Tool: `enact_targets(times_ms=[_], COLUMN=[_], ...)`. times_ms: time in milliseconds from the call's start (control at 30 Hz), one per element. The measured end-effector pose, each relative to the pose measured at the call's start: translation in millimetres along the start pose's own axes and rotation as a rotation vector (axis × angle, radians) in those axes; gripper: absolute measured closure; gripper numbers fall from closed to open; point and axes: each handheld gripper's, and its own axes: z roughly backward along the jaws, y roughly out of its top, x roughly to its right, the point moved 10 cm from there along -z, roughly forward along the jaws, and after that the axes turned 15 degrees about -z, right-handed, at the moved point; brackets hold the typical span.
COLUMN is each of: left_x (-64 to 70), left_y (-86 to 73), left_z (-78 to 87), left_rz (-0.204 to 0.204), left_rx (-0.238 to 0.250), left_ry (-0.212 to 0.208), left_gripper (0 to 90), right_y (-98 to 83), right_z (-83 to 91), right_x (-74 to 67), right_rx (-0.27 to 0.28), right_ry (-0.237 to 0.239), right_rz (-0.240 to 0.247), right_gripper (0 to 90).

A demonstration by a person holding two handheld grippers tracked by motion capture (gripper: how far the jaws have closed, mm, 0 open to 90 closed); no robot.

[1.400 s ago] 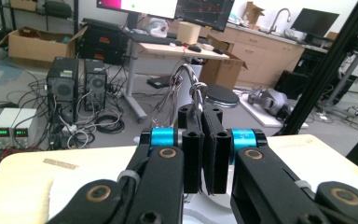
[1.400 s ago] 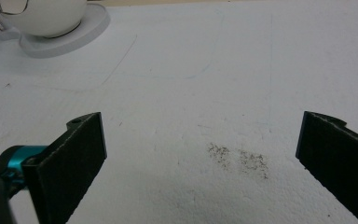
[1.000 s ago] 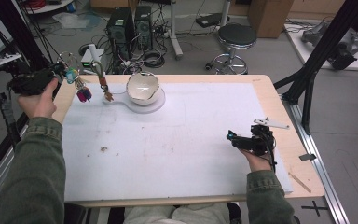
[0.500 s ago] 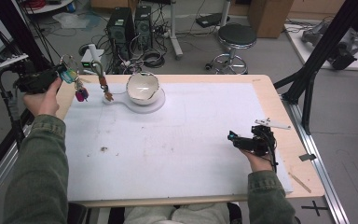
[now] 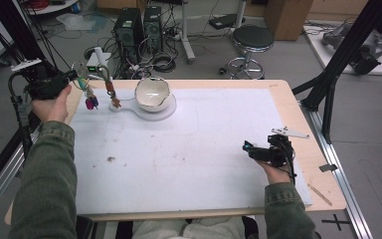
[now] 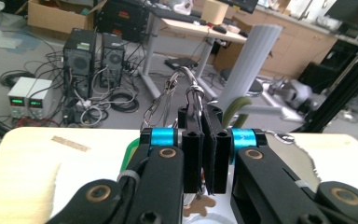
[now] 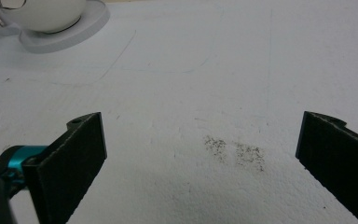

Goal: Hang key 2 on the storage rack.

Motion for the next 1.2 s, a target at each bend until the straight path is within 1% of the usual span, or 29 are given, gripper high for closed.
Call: enact_targets(times_ms=[100, 233, 267, 400, 467, 567, 600, 667, 867, 967, 1133, 1200], left_x=[0.9, 6.8, 7.7, 13.7, 15.1, 16.2, 17.3, 18.1, 22.9, 26.5, 31.2, 33.5], left_y=[-1.5, -3.3, -3.7, -6.7, -8.3, -10.0, -10.6, -12.5, -17.4, -22.4, -27.9, -29.6], left_z=[-2.2, -6.1, -7.1, -11.1, -12.7, -14.8, -16.1, -17.2, -22.0, -25.5, -30.4, -31.8], left_rz=[0.003, -0.001, 0.004, -0.003, -0.004, 0.001, 0.007, -0.001, -0.004, -0.018, -0.01, -0.014], left_rx=[-0.001, -0.006, -0.005, -0.019, -0.026, -0.03, -0.031, -0.042, -0.062, -0.088, -0.114, -0.122], left_ry=[-0.018, -0.047, -0.051, -0.083, -0.095, -0.109, -0.12, -0.128, -0.149, -0.162, -0.18, -0.188], left_gripper=[86.9, 86.9, 86.9, 86.8, 86.8, 86.8, 86.8, 86.8, 86.8, 86.7, 86.6, 86.5], right_y=[0.7, 0.4, 0.4, -0.5, -1.0, -1.3, -1.7, -2.2, -2.5, -2.1, -2.0, -2.2], right_z=[-0.1, -0.4, -0.6, -0.9, -1.0, -1.4, -1.7, -2.3, -3.5, -3.3, -2.5, -2.5], right_x=[1.0, 1.0, 0.7, 0.1, 0.1, 0.4, 0.1, -0.2, -0.7, -0.7, 0.5, 0.6], right_rx=[0.005, 0.003, 0.003, -0.002, -0.006, -0.007, -0.009, -0.013, -0.016, -0.014, -0.014, -0.016], right_ry=[0.001, 0.001, 0.001, 0.003, 0.003, 0.004, 0.005, 0.007, 0.009, 0.012, 0.01, 0.012], right_rz=[0.005, 0.004, 0.005, 0.009, 0.003, 0.004, 0.002, 0.002, 0.004, 0.004, -0.007, -0.009], right_gripper=[0.7, 0.7, 0.7, 0.7, 0.7, 0.7, 0.7, 0.7, 0.7, 0.7, 0.7, 0.7])
